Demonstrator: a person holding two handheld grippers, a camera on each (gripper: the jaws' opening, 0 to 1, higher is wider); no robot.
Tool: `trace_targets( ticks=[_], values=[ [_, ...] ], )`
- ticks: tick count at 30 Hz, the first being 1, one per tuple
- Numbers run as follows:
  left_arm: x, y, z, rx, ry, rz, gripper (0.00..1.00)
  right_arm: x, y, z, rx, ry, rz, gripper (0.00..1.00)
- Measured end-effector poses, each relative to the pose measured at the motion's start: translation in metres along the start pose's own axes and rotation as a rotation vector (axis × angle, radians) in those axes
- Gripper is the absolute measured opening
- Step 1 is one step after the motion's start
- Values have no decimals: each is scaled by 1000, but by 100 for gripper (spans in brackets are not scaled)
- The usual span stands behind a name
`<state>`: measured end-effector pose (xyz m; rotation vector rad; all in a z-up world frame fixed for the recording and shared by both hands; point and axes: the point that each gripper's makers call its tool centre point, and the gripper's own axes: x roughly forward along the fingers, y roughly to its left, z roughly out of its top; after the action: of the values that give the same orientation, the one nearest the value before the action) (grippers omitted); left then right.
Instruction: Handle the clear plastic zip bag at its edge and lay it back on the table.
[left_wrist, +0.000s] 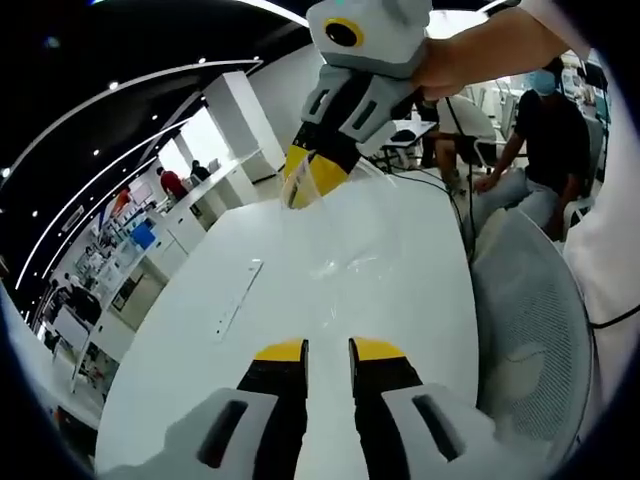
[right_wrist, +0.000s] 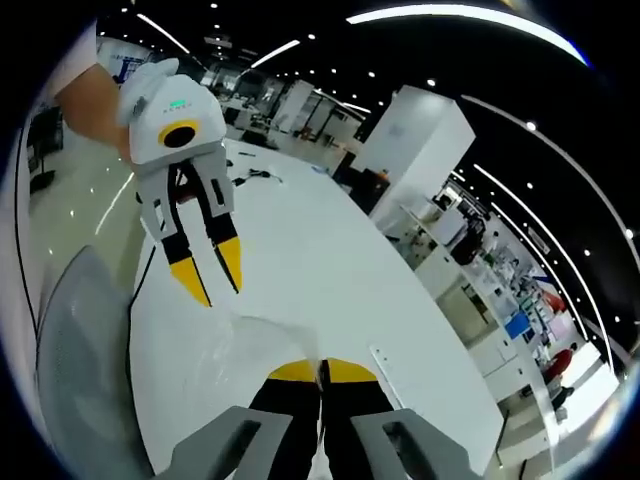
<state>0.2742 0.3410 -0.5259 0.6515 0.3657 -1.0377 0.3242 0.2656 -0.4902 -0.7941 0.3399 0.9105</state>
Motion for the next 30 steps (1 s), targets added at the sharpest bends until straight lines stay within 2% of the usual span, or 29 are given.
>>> trace_targets(
  ticks=[9, 15, 25, 26, 29, 30],
  values=[
    [-4, 3, -3, -66, -19, 16, 24, 20, -15, -24, 11, 83, -46, 0],
    [-7, 6, -9, -114, -29, 30, 26, 42, -28, -42, 15, 125, -91, 0],
    [-10, 3, -23, -162, -19, 42, 27, 80, -57, -58, 25, 114, -207, 0],
    [-11, 4, -25, -167, -17, 45, 26, 84, -59, -61, 1, 112, -222, 0],
    [-13, 2, -27, -180, -14, 49, 26, 83, -53, -57, -39, 104, -242, 0],
    [-13, 2, -28, -183, -13, 50, 26, 89, -50, -63, -37, 97, -248, 0]
  ],
)
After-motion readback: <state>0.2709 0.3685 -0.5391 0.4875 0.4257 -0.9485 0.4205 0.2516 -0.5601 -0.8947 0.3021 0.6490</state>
